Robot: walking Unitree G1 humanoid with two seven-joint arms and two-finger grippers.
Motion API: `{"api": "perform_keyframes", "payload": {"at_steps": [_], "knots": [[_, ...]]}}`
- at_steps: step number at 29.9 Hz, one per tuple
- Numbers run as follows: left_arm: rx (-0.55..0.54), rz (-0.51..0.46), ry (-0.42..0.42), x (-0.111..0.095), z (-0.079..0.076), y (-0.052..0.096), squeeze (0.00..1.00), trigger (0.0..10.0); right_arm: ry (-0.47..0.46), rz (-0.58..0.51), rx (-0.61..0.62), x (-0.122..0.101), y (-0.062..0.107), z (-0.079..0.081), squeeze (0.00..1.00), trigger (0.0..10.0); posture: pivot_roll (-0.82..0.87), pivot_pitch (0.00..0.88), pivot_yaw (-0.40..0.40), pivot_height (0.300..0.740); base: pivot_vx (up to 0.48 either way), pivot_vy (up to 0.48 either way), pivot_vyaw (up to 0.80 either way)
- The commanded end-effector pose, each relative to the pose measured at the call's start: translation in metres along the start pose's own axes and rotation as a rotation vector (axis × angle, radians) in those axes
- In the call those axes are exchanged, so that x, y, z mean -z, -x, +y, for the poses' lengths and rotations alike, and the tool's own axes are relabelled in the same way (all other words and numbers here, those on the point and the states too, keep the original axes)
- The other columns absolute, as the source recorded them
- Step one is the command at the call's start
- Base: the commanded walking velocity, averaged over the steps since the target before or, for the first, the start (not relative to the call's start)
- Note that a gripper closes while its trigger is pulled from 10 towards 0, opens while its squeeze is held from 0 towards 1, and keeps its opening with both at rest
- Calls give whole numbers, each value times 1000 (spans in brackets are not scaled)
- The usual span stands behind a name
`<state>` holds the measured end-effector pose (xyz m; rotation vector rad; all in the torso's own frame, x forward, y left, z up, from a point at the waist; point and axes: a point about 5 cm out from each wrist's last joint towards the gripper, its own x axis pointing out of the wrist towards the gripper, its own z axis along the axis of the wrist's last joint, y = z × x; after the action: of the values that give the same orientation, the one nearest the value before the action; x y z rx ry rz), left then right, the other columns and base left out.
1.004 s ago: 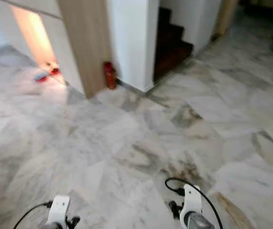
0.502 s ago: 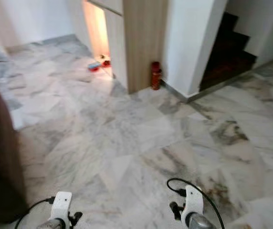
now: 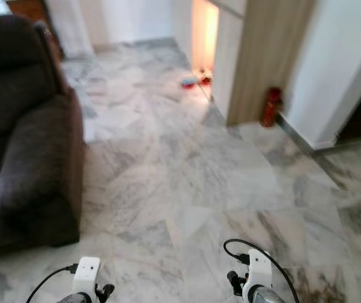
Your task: Move the pillow to the sofa from floor
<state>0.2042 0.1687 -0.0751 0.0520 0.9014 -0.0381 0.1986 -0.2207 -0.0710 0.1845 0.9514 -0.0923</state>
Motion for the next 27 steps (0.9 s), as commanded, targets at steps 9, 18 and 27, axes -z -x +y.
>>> {"api": "perform_keyframes", "payload": {"at_steps": [9, 18, 27], "knots": [[-1, 34, -13, 9, 6, 2, 0, 10000, -10, 5, -20, 1, -1, 6, 0, 10000, -8, 12, -25, 740, 0, 0, 782], [-6, 28, 0, 9, 7, 2, 0, 10000, -18, 11, -28, 2, -1, 6, 0, 10000, -8, 16, -28, 740, 0, 0, 578], [-4, 26, 8, 8, 6, 2, 0, 10000, -80, 12, -36, 3, -1, 7, 0, 10000, -8, 37, -33, 740, 0, 0, 0]]}}
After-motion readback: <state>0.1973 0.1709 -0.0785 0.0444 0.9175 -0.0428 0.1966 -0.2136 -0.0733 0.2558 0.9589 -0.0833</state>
